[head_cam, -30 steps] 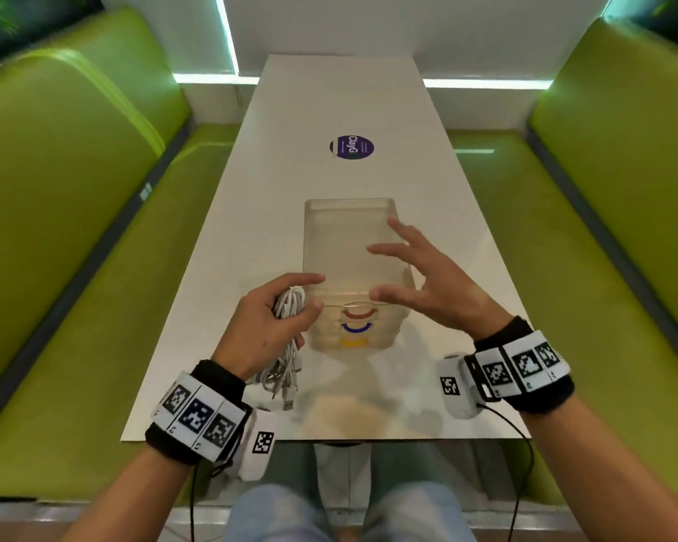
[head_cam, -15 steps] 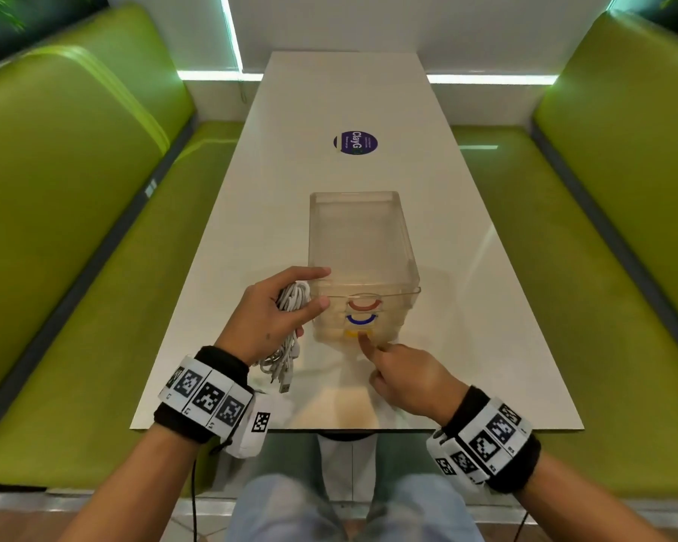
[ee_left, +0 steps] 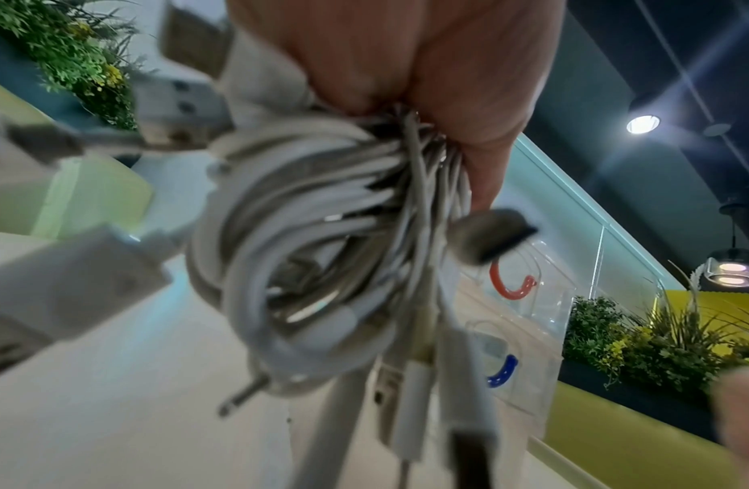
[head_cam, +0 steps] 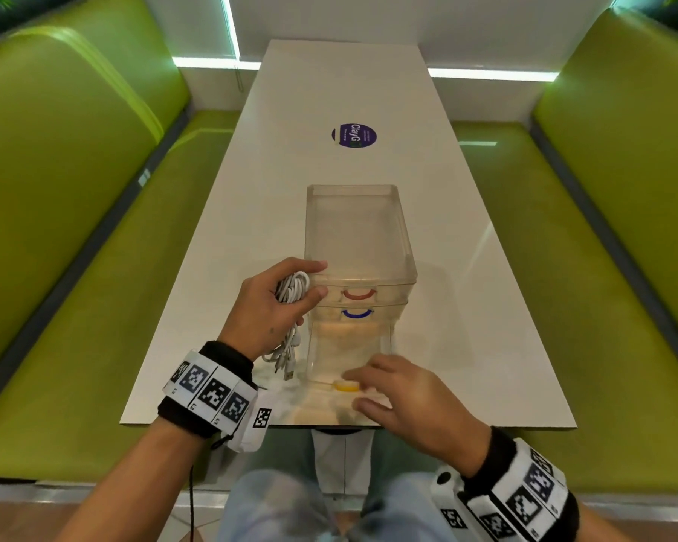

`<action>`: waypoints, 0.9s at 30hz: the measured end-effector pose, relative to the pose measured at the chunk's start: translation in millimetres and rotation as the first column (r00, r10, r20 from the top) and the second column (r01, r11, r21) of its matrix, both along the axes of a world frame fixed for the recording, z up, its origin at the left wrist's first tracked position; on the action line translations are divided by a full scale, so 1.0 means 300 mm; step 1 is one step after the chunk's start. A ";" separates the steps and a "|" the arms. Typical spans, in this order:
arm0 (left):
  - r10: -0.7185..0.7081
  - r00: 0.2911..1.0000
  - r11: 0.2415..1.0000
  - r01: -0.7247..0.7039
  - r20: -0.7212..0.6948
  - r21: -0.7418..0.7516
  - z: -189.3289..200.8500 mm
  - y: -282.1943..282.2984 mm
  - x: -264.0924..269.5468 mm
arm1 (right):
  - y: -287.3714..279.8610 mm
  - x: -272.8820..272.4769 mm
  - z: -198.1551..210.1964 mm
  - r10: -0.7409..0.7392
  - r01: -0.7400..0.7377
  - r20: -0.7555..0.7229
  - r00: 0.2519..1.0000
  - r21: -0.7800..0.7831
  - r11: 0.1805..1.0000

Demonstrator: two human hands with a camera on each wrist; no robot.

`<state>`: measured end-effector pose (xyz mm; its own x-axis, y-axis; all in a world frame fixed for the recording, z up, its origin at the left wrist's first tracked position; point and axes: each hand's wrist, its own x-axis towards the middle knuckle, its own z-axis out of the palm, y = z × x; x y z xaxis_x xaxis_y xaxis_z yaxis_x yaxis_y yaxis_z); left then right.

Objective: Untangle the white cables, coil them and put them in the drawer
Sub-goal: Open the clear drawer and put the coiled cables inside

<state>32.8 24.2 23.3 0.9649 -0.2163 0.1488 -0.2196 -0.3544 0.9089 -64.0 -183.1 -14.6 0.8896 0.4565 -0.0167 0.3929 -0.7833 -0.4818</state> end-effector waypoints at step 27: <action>-0.031 0.996 0.665 -0.046 -0.089 -0.746 0.137 -0.186 -0.237 | 0.125 0.000 0.258 -0.028 0.289 -0.360 0.933 0.700 0.653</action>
<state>-38.4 -31.5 64.5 0.9829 -0.0624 0.1733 -0.1273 0.4498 0.8840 -64.0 -145.7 62.7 0.9581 0.2861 -0.0106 0.0361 -0.1574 -0.9869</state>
